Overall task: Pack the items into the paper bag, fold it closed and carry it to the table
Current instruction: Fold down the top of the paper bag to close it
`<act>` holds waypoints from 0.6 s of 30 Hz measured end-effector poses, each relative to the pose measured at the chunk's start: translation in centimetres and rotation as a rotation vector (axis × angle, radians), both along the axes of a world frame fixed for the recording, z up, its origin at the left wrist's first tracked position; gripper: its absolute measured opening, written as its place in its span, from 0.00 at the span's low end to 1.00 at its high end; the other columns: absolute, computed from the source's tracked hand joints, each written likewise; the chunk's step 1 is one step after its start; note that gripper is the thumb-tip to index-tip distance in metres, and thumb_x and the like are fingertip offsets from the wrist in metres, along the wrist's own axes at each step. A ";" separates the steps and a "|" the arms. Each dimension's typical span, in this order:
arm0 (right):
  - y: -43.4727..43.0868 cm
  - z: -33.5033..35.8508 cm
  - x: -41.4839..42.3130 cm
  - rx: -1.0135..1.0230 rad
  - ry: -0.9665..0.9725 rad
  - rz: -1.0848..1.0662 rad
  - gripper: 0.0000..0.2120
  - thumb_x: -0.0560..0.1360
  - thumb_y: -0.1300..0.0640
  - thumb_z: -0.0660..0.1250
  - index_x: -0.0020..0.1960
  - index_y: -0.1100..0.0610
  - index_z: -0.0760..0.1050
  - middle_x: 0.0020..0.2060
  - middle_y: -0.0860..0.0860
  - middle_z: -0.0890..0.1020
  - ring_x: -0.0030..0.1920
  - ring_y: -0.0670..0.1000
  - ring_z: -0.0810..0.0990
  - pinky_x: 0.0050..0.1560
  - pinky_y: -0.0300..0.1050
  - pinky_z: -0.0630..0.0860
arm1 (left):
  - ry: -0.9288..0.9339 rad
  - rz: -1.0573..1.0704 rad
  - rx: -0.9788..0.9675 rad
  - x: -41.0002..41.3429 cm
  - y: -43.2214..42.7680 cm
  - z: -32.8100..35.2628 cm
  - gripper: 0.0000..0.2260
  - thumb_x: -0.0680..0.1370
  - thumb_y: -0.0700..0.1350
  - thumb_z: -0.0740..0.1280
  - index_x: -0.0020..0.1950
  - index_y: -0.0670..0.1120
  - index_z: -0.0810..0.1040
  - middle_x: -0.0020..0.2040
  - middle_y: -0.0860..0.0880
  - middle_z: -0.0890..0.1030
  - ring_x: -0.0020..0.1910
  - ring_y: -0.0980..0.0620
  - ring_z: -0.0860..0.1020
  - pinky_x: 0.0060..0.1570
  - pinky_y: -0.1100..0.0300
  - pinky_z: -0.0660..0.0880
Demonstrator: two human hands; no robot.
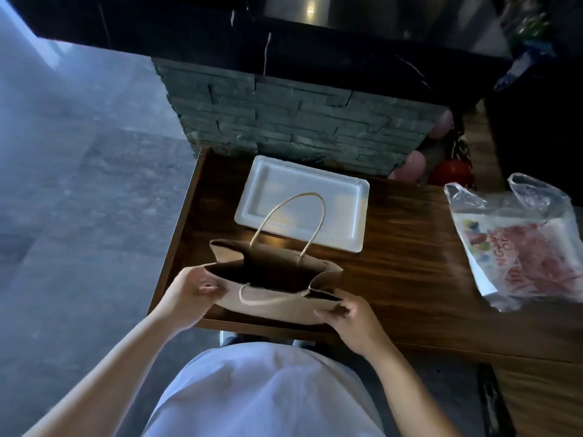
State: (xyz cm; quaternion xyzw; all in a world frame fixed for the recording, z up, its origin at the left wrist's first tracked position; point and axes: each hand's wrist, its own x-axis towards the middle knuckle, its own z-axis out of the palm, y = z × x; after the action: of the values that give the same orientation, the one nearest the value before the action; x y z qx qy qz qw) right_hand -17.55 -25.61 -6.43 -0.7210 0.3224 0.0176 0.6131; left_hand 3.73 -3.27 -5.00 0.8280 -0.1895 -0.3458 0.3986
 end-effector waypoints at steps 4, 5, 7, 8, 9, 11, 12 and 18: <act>-0.4 0.3 0.4 -0.066 -0.055 -0.033 0.05 0.69 0.58 0.76 0.44 0.50 0.85 0.44 0.43 0.85 0.48 0.44 0.83 0.50 0.43 0.79 | 0.009 0.063 -0.155 0.7 1.1 0.4 0.13 0.69 0.34 0.75 0.41 0.54 0.86 0.41 0.52 0.87 0.44 0.54 0.86 0.52 0.53 0.81; -0.4 0.4 0.4 -0.073 -0.076 -0.042 0.06 0.68 0.58 0.76 0.44 0.50 0.86 0.45 0.42 0.85 0.49 0.44 0.82 0.50 0.42 0.79 | 0.002 0.068 -0.193 0.7 1.3 0.5 0.12 0.69 0.35 0.76 0.42 0.53 0.87 0.42 0.50 0.87 0.44 0.53 0.86 0.53 0.52 0.81; -0.2 0.6 0.6 -0.099 -0.103 -0.065 0.09 0.67 0.59 0.77 0.47 0.50 0.85 0.53 0.37 0.81 0.55 0.41 0.80 0.52 0.36 0.78 | -0.025 0.069 -0.252 0.8 1.4 0.7 0.15 0.68 0.35 0.77 0.46 0.54 0.87 0.49 0.51 0.84 0.45 0.51 0.85 0.52 0.55 0.81; -0.2 0.5 0.6 -0.152 -0.100 -0.082 0.11 0.66 0.58 0.77 0.48 0.51 0.85 0.58 0.34 0.77 0.58 0.38 0.76 0.54 0.34 0.76 | -0.049 0.067 -0.257 0.8 1.3 0.8 0.18 0.67 0.34 0.78 0.49 0.55 0.85 0.52 0.53 0.81 0.45 0.51 0.85 0.49 0.58 0.82; -0.3 0.4 0.5 -0.211 -0.089 -0.089 0.11 0.66 0.58 0.78 0.48 0.52 0.85 0.63 0.35 0.72 0.62 0.37 0.72 0.56 0.34 0.74 | -0.057 0.070 -0.249 0.8 1.2 0.8 0.23 0.65 0.34 0.79 0.51 0.58 0.82 0.54 0.54 0.80 0.45 0.51 0.86 0.47 0.60 0.82; -0.6 0.4 0.4 -0.239 -0.073 -0.094 0.09 0.65 0.56 0.79 0.45 0.50 0.86 0.69 0.36 0.69 0.66 0.37 0.67 0.60 0.38 0.71 | -0.001 0.078 -0.234 0.8 1.1 0.8 0.31 0.62 0.33 0.80 0.55 0.59 0.75 0.54 0.54 0.81 0.45 0.52 0.86 0.44 0.59 0.83; -0.7 0.6 0.4 -0.195 -0.079 -0.091 0.09 0.65 0.53 0.78 0.45 0.47 0.86 0.67 0.36 0.71 0.66 0.37 0.69 0.60 0.39 0.71 | 0.023 0.073 -0.226 0.9 1.1 0.6 0.32 0.62 0.33 0.80 0.55 0.59 0.73 0.54 0.55 0.82 0.46 0.52 0.86 0.44 0.57 0.83; -0.1 0.5 1.3 -0.075 -0.078 -0.288 0.11 0.63 0.53 0.79 0.43 0.46 0.81 0.42 0.48 0.87 0.45 0.46 0.85 0.46 0.45 0.82 | -0.042 0.078 -0.116 1.0 0.6 -0.9 0.23 0.69 0.46 0.77 0.57 0.62 0.72 0.39 0.54 0.85 0.38 0.57 0.82 0.43 0.58 0.81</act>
State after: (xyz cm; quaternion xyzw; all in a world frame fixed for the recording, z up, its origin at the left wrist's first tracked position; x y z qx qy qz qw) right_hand -16.22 -25.75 -5.95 -0.6898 0.3990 -0.1108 0.5939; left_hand 4.74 -2.64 -5.88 0.8174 -0.1850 -0.3011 0.4549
